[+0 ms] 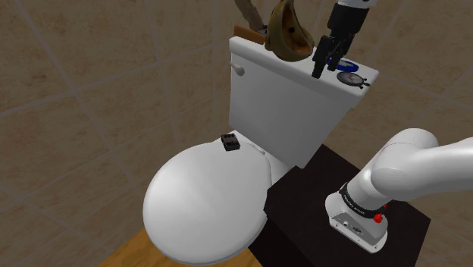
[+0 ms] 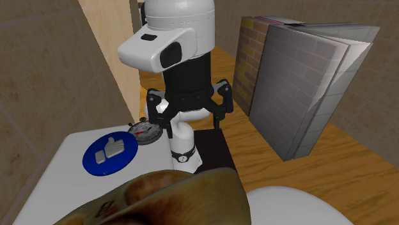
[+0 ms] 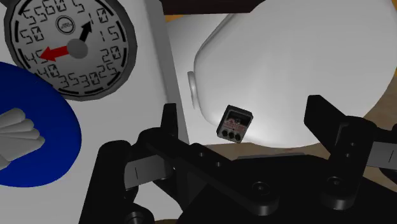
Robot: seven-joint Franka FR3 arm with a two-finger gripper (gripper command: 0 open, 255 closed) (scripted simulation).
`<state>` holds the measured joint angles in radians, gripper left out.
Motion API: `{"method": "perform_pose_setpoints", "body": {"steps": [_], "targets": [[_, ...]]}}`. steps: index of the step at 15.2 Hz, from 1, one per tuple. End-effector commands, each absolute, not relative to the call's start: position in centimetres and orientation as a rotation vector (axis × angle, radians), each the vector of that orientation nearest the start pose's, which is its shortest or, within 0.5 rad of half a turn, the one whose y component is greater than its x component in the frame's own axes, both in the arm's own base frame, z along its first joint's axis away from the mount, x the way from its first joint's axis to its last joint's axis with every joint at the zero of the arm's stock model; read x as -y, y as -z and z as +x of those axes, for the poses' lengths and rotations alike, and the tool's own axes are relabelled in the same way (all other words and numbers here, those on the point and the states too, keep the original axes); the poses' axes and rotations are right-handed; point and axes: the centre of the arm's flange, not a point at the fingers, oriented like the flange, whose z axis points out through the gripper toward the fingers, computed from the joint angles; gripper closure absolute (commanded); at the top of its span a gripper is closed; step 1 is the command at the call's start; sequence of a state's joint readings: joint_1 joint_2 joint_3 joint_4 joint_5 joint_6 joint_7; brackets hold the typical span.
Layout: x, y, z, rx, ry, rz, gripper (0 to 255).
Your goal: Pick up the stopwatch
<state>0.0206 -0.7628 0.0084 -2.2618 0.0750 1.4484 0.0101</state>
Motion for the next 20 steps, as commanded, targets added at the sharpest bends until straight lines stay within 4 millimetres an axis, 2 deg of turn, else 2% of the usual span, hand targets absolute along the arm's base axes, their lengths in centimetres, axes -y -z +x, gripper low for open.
{"method": "perform_pose_setpoints", "body": {"steps": [1, 12, 20], "targets": [[-1.8, -61.7, 30.0, 0.036, -0.080, -3.072, 0], [7.2, -63.9, 19.9, -0.322, -0.022, -3.138, 0], [7.2, -59.9, 19.9, -0.322, -0.022, -3.138, 0]]}}
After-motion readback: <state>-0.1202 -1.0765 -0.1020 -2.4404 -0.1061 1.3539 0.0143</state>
